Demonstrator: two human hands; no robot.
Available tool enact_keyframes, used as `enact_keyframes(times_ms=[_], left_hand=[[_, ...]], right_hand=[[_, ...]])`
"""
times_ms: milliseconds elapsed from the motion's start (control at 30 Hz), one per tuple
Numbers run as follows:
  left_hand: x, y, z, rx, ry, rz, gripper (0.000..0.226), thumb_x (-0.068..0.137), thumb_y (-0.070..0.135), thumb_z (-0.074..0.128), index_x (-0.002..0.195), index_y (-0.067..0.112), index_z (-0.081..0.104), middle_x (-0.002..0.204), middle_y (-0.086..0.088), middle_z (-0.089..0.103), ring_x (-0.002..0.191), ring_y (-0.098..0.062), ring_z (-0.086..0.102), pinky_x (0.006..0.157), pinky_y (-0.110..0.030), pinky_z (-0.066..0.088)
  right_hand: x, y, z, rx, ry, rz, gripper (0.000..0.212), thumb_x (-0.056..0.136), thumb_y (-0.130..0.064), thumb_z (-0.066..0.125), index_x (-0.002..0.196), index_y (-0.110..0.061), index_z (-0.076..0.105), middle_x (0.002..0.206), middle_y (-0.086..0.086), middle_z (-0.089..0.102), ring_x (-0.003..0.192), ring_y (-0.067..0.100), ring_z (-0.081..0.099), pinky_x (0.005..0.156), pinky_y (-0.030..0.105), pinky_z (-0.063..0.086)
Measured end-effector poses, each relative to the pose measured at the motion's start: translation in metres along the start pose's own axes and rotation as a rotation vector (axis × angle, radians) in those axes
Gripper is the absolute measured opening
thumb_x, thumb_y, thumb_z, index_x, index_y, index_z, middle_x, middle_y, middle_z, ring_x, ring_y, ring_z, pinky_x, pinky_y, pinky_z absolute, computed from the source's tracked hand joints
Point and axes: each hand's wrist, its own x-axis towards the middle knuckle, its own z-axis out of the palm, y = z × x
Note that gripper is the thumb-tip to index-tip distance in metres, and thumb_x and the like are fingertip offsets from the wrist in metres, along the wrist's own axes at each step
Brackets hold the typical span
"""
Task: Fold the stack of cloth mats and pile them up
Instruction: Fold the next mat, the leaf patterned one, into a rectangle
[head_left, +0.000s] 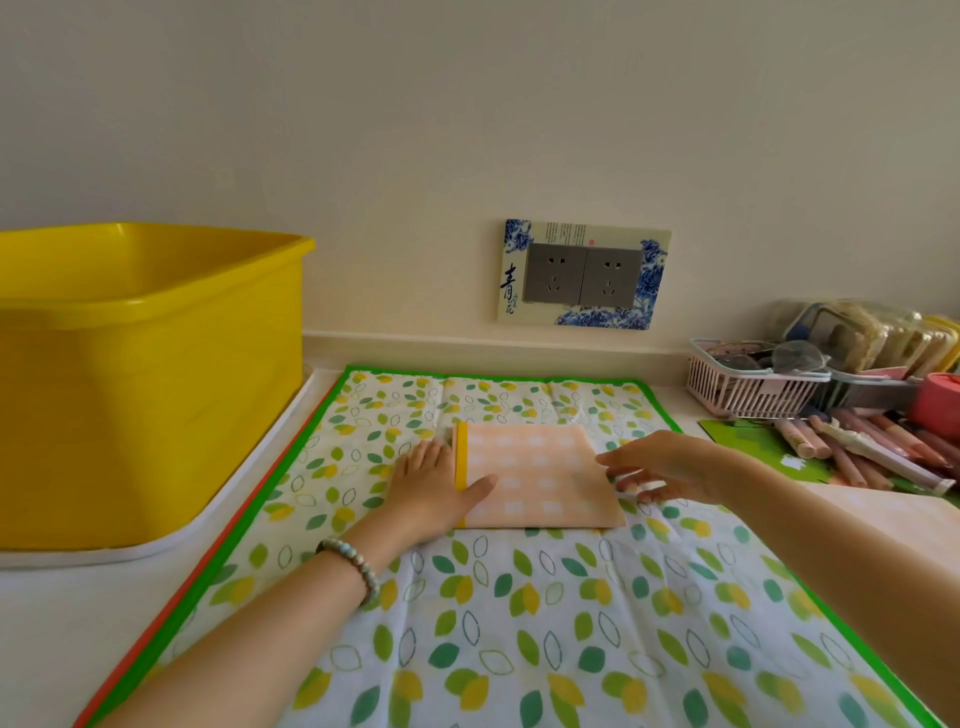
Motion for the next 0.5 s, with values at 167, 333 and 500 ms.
enact_keyframes(times_ms=[167, 333, 500], left_hand=[[-0.002, 0.002, 0.003, 0.051, 0.026, -0.009, 0.095, 0.085, 0.075, 0.015, 0.151, 0.009, -0.005, 0.159, -0.006, -0.006, 0.146, -0.021, -0.007, 0.116, -0.039, -0.002], [-0.004, 0.003, 0.003, 0.037, 0.054, -0.009, 0.09, 0.087, 0.073, 0.015, 0.152, 0.011, 0.0, 0.16, -0.005, -0.002, 0.146, -0.02, -0.004, 0.116, -0.039, -0.001], [-0.01, 0.003, -0.001, -0.083, 0.129, 0.036, 0.07, 0.095, 0.06, 0.018, 0.15, 0.017, 0.02, 0.158, -0.003, 0.015, 0.146, -0.02, 0.005, 0.116, -0.038, 0.004]], right_hand=[[0.002, -0.005, 0.008, -0.043, 0.049, 0.044, 0.027, 0.08, -0.02, 0.073, 0.1, -0.003, 0.066, 0.083, 0.004, 0.067, 0.07, 0.015, 0.059, 0.063, 0.024, 0.049], [0.001, -0.009, 0.027, 0.209, -0.009, 0.003, 0.04, 0.083, -0.011, 0.069, 0.117, 0.0, 0.053, 0.1, 0.009, 0.062, 0.088, 0.021, 0.061, 0.077, 0.031, 0.051], [-0.012, -0.01, 0.046, 0.314, -0.051, -0.129, 0.042, 0.087, -0.007, 0.061, 0.127, -0.008, 0.046, 0.112, 0.009, 0.06, 0.097, 0.022, 0.06, 0.073, 0.029, 0.052]])
